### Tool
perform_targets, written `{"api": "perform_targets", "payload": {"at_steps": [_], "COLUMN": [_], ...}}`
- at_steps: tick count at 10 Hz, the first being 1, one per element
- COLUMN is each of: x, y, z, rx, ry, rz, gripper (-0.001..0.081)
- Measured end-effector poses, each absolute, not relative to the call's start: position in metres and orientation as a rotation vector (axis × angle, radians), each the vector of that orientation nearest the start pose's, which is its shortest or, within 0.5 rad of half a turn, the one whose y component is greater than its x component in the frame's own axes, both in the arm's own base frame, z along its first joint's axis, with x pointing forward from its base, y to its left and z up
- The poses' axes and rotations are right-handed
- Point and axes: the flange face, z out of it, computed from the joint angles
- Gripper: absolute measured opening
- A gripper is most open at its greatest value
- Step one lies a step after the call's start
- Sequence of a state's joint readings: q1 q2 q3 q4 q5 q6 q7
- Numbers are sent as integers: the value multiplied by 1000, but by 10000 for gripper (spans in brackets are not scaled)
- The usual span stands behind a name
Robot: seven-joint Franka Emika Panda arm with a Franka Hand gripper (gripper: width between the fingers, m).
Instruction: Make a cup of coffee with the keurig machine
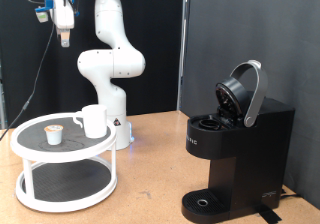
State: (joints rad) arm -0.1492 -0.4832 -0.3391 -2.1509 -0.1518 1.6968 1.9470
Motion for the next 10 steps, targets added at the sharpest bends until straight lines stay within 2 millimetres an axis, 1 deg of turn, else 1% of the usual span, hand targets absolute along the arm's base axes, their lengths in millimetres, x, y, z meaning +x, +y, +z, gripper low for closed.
{"api": "perform_targets", "payload": {"at_steps": [3,5,8,10], "x": [348,341,325,319], "y": [-230,-238,-263,-276], "z": [575,569,551,530], "rx": [-1138,-1129,-1120,-1114], "ry": [2920,2930,2934,2939], "rz": [7,25,52,41], "gripper": [734,734,734,734]}}
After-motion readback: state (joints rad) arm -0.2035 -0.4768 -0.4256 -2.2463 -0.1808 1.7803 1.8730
